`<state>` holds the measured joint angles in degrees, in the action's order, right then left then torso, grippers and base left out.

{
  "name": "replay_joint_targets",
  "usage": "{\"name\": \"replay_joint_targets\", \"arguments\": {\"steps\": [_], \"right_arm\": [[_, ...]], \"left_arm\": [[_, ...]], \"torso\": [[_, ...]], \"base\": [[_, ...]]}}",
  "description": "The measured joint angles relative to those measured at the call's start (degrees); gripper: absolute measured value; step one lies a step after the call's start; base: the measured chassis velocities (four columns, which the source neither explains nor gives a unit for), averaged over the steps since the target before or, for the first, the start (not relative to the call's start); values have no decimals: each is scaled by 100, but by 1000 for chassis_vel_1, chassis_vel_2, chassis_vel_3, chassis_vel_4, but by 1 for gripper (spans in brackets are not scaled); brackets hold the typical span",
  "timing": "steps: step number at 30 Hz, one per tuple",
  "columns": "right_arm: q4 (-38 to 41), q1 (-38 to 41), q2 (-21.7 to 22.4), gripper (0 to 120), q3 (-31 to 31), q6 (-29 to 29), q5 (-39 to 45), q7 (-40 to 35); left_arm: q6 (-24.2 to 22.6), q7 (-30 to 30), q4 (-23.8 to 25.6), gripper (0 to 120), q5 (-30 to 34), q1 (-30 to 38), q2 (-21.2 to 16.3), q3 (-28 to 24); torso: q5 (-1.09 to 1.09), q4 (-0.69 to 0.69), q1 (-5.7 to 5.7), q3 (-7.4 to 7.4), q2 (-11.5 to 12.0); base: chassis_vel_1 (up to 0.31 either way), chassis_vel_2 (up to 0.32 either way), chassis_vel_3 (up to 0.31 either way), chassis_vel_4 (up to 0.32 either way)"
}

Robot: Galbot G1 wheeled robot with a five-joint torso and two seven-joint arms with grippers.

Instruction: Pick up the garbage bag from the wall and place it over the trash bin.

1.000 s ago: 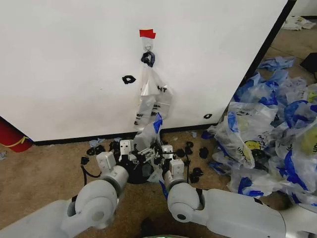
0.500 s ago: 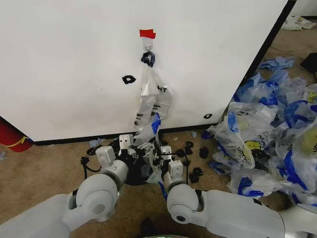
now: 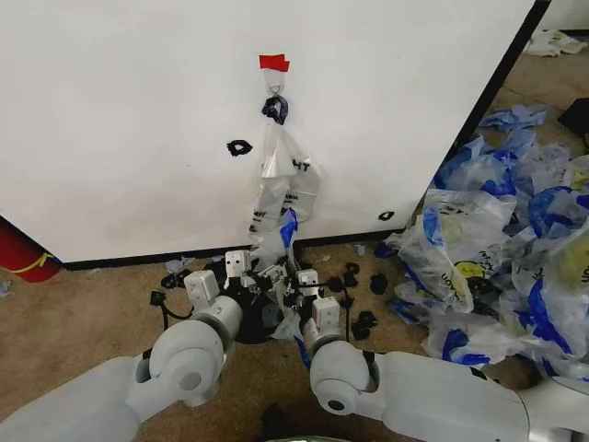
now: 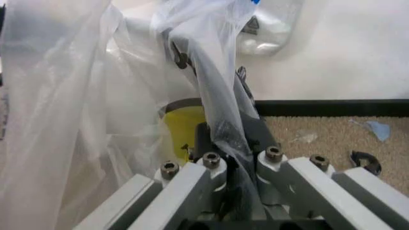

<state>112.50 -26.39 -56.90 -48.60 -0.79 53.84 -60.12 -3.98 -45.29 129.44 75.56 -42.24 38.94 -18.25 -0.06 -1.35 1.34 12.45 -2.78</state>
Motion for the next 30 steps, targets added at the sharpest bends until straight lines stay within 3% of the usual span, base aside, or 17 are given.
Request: {"name": "replay_joint_targets", "arguments": {"steps": [15,30], "right_arm": [[15,-67,92,0,31,40,-107,33],[205,-247,360,0,343,104,-181,78]], "left_arm": [[33,-1,-3,0,-135,-96,-134,110],[48,1,-26,0,-269,-298,-733,246]], "torso": [[0,0,0,0,0],[0,1,0,0,0]], "base": [[0,0,0,0],[0,0,0,0]]}}
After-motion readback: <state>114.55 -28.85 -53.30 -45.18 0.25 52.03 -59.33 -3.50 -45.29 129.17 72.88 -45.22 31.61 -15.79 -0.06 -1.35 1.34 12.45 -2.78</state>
